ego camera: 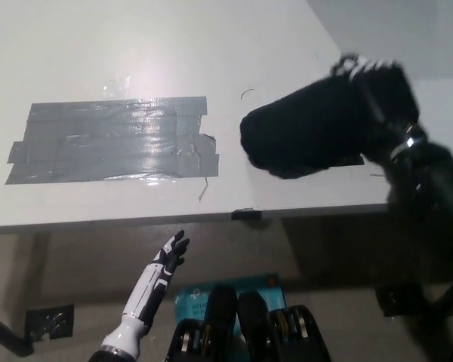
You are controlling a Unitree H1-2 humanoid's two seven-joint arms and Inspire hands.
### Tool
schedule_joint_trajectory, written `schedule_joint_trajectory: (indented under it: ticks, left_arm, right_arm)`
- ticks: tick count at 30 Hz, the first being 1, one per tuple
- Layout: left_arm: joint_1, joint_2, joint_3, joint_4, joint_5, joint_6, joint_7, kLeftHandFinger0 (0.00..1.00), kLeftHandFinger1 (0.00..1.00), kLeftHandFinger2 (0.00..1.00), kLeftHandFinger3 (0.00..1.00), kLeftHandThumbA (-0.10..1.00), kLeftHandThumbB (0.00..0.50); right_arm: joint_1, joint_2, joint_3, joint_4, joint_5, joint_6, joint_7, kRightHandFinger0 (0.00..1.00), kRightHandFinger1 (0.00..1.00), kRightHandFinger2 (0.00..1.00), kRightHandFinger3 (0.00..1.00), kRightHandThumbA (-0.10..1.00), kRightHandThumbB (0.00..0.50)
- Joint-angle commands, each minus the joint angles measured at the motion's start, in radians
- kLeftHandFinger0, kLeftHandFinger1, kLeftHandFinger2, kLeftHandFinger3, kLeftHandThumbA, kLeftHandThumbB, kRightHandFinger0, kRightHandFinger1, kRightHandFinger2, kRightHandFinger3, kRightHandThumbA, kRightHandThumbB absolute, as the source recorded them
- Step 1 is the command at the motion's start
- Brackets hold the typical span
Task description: A person hands a black t-shirt to the robot and rhe robot picks it up with its right hand and places it on the black spot on the desk infron tof it
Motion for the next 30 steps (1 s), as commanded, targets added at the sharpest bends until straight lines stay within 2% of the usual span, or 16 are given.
schedule_joint_trajectory:
  ticks: [1,2,3,4,5,6,8,9,13,18,21,22,23,27,28,30]
  left_arm:
    - [-0.016,0.003,-0.007,-0.036,0.005,0.001,-0.007,1.00,1.00,1.00,1.00,1.00,0.500]
    - [-0.018,0.004,-0.007,-0.038,0.004,0.005,-0.009,1.00,1.00,1.00,1.00,1.00,0.500]
    - [-0.021,0.005,-0.006,-0.039,0.002,0.008,-0.010,1.00,1.00,1.00,1.00,1.00,0.500]
    - [-0.027,0.007,-0.005,-0.039,0.001,0.007,-0.011,1.00,1.00,1.00,1.00,1.00,0.500]
    - [-0.029,0.008,-0.005,-0.038,0.007,0.006,-0.008,1.00,1.00,1.00,1.00,1.00,0.500]
    - [-0.030,0.009,-0.005,-0.035,0.009,0.002,-0.006,1.00,1.00,1.00,1.00,1.00,0.500]
    - [-0.039,0.010,-0.004,-0.031,0.006,0.000,-0.009,1.00,1.00,1.00,1.00,1.00,0.500]
    - [-0.042,0.011,-0.005,-0.030,0.006,-0.001,-0.009,1.00,1.00,1.00,1.00,1.00,0.500]
    - [-0.046,0.013,-0.002,-0.034,-0.001,0.009,-0.014,1.00,1.00,1.00,1.00,1.00,0.500]
    - [-0.051,0.015,-0.003,-0.027,0.003,0.000,-0.013,1.00,1.00,1.00,1.00,1.00,0.500]
    - [-0.053,0.014,-0.002,-0.021,-0.003,-0.001,-0.015,1.00,1.00,1.00,1.00,1.00,0.500]
    - [-0.056,0.015,-0.002,-0.017,0.000,-0.004,-0.013,1.00,1.00,1.00,1.00,1.00,0.500]
    - [-0.056,0.015,-0.002,-0.016,0.000,0.000,-0.014,1.00,1.00,1.00,1.00,1.00,0.500]
    - [-0.055,0.010,-0.001,-0.012,-0.006,0.011,-0.015,1.00,1.00,1.00,1.00,1.00,0.500]
    - [-0.055,0.010,-0.002,-0.012,-0.006,0.010,-0.016,1.00,1.00,1.00,1.00,1.00,0.500]
    - [-0.056,0.011,-0.003,-0.005,0.001,0.002,-0.012,1.00,1.00,1.00,1.00,1.00,0.500]
  right_arm:
    - [-0.037,0.061,0.064,0.123,-0.051,0.033,-0.029,0.06,0.36,0.78,0.65,-0.10,0.253]
    - [-0.033,0.068,0.072,0.125,-0.042,0.053,0.047,0.34,0.63,0.98,0.87,-0.05,0.234]
    - [-0.033,0.070,0.077,0.122,-0.033,0.068,0.117,0.39,0.63,0.90,0.96,-0.02,0.227]
    - [-0.038,0.070,0.079,0.110,-0.014,0.082,0.230,0.77,0.99,1.00,1.00,0.14,0.255]
    - [-0.031,0.058,0.073,0.038,0.018,0.123,0.402,1.00,1.00,1.00,1.00,0.26,0.314]
    - [-0.021,0.044,0.072,-0.023,0.036,0.149,0.499,1.00,1.00,1.00,1.00,0.35,0.397]
    - [0.009,-0.015,0.075,-0.232,0.087,0.209,0.717,1.00,1.00,1.00,1.00,0.47,0.483]
    - [0.020,-0.047,0.078,-0.342,0.123,0.247,0.825,1.00,1.00,1.00,1.00,0.53,0.498]
    - [0.030,-0.164,0.088,-0.666,0.279,0.337,1.071,1.00,1.00,1.00,1.00,0.58,0.500]
    - [0.034,-0.318,0.063,-1.036,0.518,0.451,1.185,1.00,1.00,1.00,1.00,0.58,0.500]
    - [0.029,-0.393,0.019,-1.180,0.710,0.493,1.217,1.00,1.00,1.00,1.00,0.74,0.500]
    - [0.033,-0.420,-0.025,-1.241,0.841,0.517,1.217,1.00,1.00,1.00,1.00,0.88,0.500]
    - [0.039,-0.430,-0.049,-1.267,0.896,0.521,1.209,1.00,1.00,1.00,1.00,1.00,0.438]
    - [0.095,-0.446,-0.182,-1.352,1.131,0.530,1.149,1.00,1.00,1.00,1.00,1.00,0.414]
    - [0.103,-0.447,-0.197,-1.351,1.154,0.524,1.144,1.00,1.00,1.00,1.00,1.00,0.422]
    - [0.114,-0.445,-0.266,-1.384,1.246,0.591,1.131,1.00,1.00,1.00,1.00,1.00,0.495]
